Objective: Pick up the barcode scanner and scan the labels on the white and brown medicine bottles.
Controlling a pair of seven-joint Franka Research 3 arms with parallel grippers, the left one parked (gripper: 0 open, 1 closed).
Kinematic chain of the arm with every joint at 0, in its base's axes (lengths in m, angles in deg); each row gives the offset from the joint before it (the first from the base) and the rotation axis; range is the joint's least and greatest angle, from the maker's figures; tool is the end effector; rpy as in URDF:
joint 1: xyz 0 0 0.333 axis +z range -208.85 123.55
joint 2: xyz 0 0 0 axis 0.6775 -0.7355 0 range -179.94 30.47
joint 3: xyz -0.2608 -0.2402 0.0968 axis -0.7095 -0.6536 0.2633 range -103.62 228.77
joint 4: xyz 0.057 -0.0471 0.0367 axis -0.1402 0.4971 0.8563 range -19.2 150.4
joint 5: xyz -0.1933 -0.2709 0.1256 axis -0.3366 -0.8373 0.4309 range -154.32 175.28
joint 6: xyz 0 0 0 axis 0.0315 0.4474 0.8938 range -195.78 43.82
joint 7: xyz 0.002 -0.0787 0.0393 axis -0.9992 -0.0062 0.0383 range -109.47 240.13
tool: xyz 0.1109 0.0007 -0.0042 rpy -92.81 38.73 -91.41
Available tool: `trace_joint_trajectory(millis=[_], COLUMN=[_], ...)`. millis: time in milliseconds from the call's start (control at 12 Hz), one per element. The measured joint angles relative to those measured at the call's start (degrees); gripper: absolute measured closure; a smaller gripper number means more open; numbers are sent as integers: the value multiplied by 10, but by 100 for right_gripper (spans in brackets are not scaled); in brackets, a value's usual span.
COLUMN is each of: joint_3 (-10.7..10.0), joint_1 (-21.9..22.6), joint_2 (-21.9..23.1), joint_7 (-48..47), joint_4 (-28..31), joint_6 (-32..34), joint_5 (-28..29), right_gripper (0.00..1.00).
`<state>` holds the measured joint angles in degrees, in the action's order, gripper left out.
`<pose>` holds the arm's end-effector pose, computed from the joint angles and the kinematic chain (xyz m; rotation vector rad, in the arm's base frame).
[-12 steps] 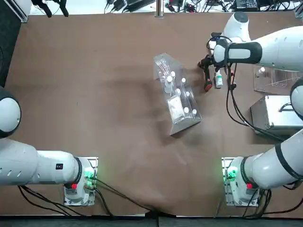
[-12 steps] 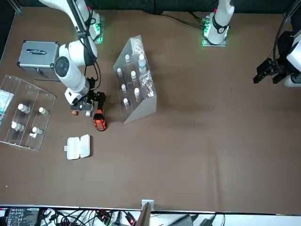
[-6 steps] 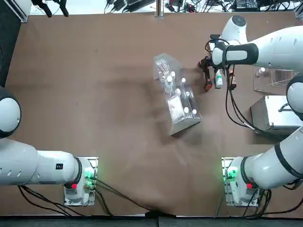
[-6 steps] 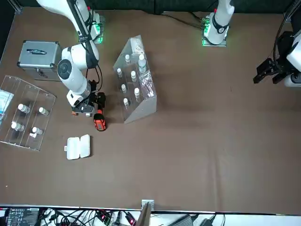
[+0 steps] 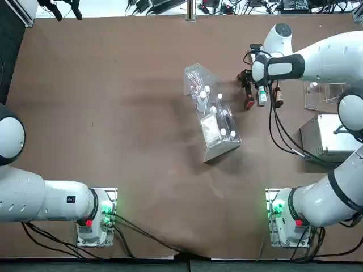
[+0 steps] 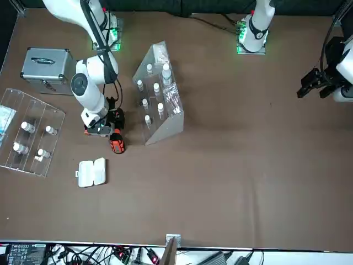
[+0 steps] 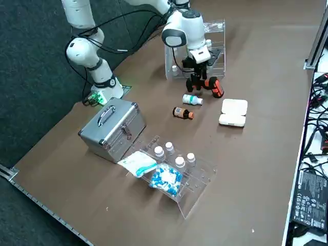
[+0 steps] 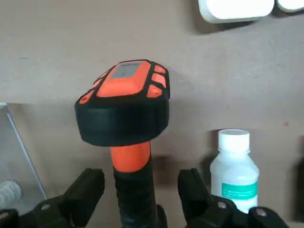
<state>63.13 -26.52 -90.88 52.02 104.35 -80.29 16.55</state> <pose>0.5132 0.1517 0.3141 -3.0704 0.0480 -0.0518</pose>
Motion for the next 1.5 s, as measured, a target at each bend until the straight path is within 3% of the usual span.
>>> trace_joint_trajectory(millis=[333,417,667,1167,1500], joint_3=[0,0,0,-3,-7], joint_1=[4,4,5,5,4], joint_2=[-27,-33,-39,-28,22], joint_7=[-1,-1,-1,-1,-6], joint_4=[0,0,-3,-11,-19], joint_6=[-43,-50,-55,-42,19], joint_5=[0,0,0,0,0], right_gripper=[9,17,56,57,57])
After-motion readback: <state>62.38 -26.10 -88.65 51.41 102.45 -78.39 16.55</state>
